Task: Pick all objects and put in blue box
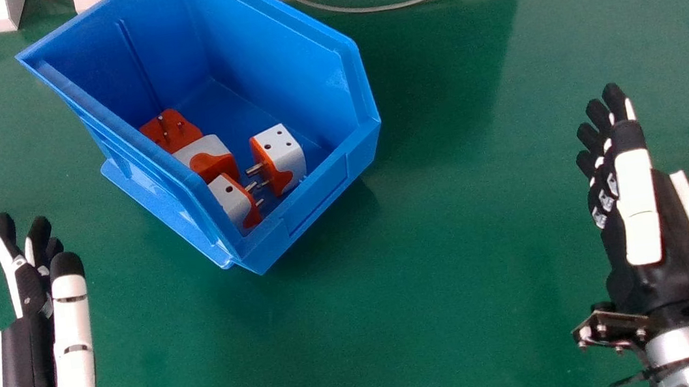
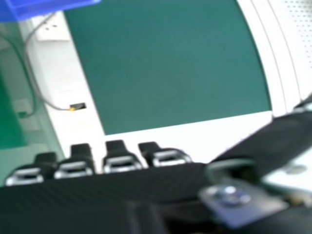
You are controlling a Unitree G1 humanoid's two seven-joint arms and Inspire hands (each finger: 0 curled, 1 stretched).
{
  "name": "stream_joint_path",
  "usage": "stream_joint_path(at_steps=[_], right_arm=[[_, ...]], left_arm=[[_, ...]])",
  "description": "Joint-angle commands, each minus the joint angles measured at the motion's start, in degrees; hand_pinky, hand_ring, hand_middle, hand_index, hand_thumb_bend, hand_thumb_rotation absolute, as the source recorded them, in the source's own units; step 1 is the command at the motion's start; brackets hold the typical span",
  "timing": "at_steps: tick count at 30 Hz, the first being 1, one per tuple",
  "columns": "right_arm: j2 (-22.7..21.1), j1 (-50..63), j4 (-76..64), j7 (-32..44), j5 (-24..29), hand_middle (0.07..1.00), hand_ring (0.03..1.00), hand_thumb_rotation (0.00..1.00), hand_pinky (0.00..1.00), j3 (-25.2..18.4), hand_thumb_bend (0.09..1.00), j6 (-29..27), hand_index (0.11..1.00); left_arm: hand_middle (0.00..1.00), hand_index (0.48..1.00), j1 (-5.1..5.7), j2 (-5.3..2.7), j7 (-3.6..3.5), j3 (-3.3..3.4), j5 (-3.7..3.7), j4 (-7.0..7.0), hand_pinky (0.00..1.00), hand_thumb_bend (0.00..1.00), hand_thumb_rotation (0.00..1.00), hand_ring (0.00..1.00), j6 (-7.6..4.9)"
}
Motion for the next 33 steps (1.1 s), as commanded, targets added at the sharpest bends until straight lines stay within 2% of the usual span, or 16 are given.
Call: stream_joint_path(at_steps=[1,4,9,10,12,15,18,20,22,24,27,30,33], right_arm=[[0.4,-0.8,-0.7,-0.6,-0.8,1.000,1.000,1.00,1.00,-0.6,0.465,-1.8,1.000],[0.7,-0.8,-0.8,-1.1,-1.0,1.000,1.000,1.00,1.00,-0.6,0.436,-2.1,1.000],[0.9,-0.6,-1.0,-2.0,-1.9,1.000,1.000,1.00,1.00,-1.2,0.418,-1.8,1.000],[0.9,-0.6,-1.0,-2.0,-2.0,1.000,1.000,1.00,1.00,-1.3,0.415,-1.8,1.000],[0.9,-0.5,-1.2,-2.1,-2.0,1.000,1.000,1.00,1.00,-1.6,0.414,-1.5,1.000],[0.6,-0.6,-1.2,-3.1,-2.8,1.000,1.000,1.00,1.00,-2.2,0.422,-1.1,1.000],[-0.3,-1.0,-1.2,-3.7,-3.4,1.000,1.000,1.00,1.00,-3.0,0.398,-0.3,1.000],[-1.3,-1.3,-1.2,-4.6,-5.0,1.000,1.000,1.00,1.00,-3.6,0.383,0.3,1.000],[-2.0,-1.8,-1.0,-5.2,-5.8,1.000,1.000,1.00,1.00,-4.4,0.378,0.9,1.000],[-2.7,-2.4,-0.4,-5.2,-6.2,1.000,1.000,1.00,1.00,-5.0,0.356,0.6,1.000],[-3.4,-3.0,1.0,-5.4,-8.0,1.000,1.000,1.00,1.00,-4.8,0.343,-0.5,1.000],[-3.3,-3.6,2.0,-5.9,-9.3,1.000,1.000,1.00,1.00,-4.2,0.348,-0.9,1.000],[-3.0,-4.1,2.7,-5.7,-9.0,1.000,1.000,1.00,1.00,-4.0,0.385,-1.0,1.000]], left_arm=[[1.00,1.000,-0.52,0.31,-0.17,-0.25,-0.57,0.03,1.00,0.29,0.89,1.00,-0.82],[1.00,1.000,-1.02,0.40,0.03,-0.11,-0.33,0.15,1.00,0.30,0.88,1.00,-0.69],[1.00,1.000,-1.21,0.90,-0.32,0.01,-0.49,-0.23,1.00,0.31,0.87,1.00,0.31],[1.00,1.000,-1.21,0.92,-0.28,0.02,-0.41,-0.29,1.00,0.30,0.87,1.00,0.37],[1.00,1.000,-1.22,0.81,-0.29,-0.02,-0.71,-0.56,1.00,0.31,0.86,1.00,0.82],[1.00,1.000,-1.25,0.58,0.06,-0.17,-0.52,-0.89,1.00,0.36,0.85,1.00,1.59],[1.00,1.000,-1.67,0.13,0.39,-0.39,-0.14,0.01,1.00,0.33,0.86,1.00,0.71],[1.00,1.000,-1.75,-0.42,0.70,-0.67,-0.09,0.21,1.00,0.32,0.86,1.00,0.65],[1.00,1.000,-1.55,-1.03,1.05,-0.99,-0.04,0.30,1.00,0.32,0.86,1.00,0.36],[1.00,1.000,-1.18,-1.54,1.32,-1.29,0.02,0.61,1.00,0.33,0.86,1.00,-0.52],[1.00,1.000,-0.93,-1.79,1.60,-1.29,0.30,1.44,1.00,0.31,0.86,1.00,-1.90],[1.00,1.000,-1.26,-1.67,1.77,-1.12,0.55,2.62,1.00,0.30,0.84,1.00,-3.48],[1.00,1.000,-1.18,-1.52,2.15,-0.99,0.80,2.84,1.00,0.31,0.82,1.00,-3.65]])
